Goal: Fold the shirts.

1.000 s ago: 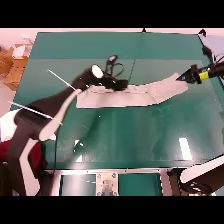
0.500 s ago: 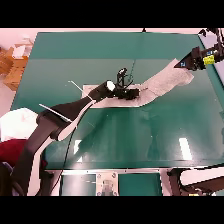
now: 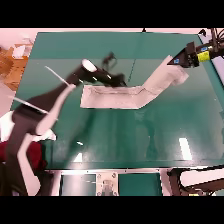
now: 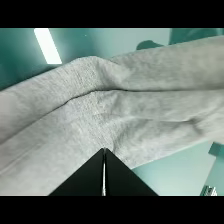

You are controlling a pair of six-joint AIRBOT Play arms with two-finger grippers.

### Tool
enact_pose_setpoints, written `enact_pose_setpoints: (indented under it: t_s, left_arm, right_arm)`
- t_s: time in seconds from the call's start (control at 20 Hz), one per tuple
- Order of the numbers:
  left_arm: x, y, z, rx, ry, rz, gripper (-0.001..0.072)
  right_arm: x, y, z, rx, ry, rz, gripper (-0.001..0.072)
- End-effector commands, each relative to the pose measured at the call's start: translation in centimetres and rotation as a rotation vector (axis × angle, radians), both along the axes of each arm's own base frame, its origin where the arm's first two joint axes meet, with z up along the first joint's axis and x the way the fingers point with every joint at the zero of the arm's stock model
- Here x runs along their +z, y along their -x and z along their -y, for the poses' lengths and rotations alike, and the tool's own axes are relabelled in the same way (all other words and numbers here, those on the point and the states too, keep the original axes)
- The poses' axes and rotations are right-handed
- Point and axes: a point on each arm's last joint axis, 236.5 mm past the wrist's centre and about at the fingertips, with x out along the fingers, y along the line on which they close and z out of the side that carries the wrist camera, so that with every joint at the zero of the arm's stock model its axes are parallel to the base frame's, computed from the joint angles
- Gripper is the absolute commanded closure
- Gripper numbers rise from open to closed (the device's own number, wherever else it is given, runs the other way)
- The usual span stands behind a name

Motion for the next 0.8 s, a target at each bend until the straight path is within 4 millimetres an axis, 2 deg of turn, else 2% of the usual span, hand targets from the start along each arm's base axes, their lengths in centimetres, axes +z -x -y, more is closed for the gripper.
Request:
enact_pose_setpoints:
  t_s: [0.0,0.1,0.2,0.3,0.4,0.45,0.5,0.55,0.6,0.65,0.75]
  left_arm:
    - [6.3,-0.8,-10.9,0.010,-0.072,0.066,0.0684]
    - [8.6,-1.1,-17.4,0.070,-0.156,0.107,0.0684]
    - [10.4,-1.2,-22.9,0.140,-0.213,0.129,0.0684]
    - [11.3,-1.1,-27.1,0.201,-0.224,0.121,0.0684]
    - [11.4,-1.0,-29.9,0.242,-0.230,0.103,0.0684]
    - [11.3,-1.1,-30.8,0.260,-0.232,0.100,0.0684]
    - [11.2,-1.2,-31.6,0.274,-0.241,0.099,0.0684]
    - [11.1,-1.2,-32.0,0.280,-0.248,0.098,0.0684]
    - [10.9,-1.2,-32.3,0.283,-0.262,0.097,0.0684]
    - [10.8,-1.1,-32.4,0.279,-0.271,0.099,0.0684]
    - [10.8,-1.1,-32.3,0.246,-0.287,0.132,0.0684]
  right_arm:
    - [0.9,-0.2,-5.7,0.054,-0.053,0.024,0.0701]
    - [0.9,-0.9,-10.5,0.084,-0.070,0.073,0.0701]
    - [-0.9,-1.7,-16.2,0.094,-0.083,0.110,0.0701]
    - [-4.5,-1.8,-22.7,0.101,-0.101,0.109,0.0701]
    - [-9.8,-1.8,-29.6,0.083,-0.105,0.112,0.0695]
    - [-12.3,-1.7,-33.1,0.066,-0.115,0.121,0.0590]
    - [-14.5,-1.5,-36.2,0.055,-0.127,0.146,0.0428]
    - [-15.9,-1.0,-38.5,0.055,-0.132,0.170,0.0341]
    - [-16.2,-0.7,-39.2,0.070,-0.127,0.178,0.0342]
    - [-15.8,-0.9,-38.3,0.099,-0.099,0.193,0.0342]
    - [-13.7,-2.0,-32.8,0.156,-0.023,0.184,0.0344]
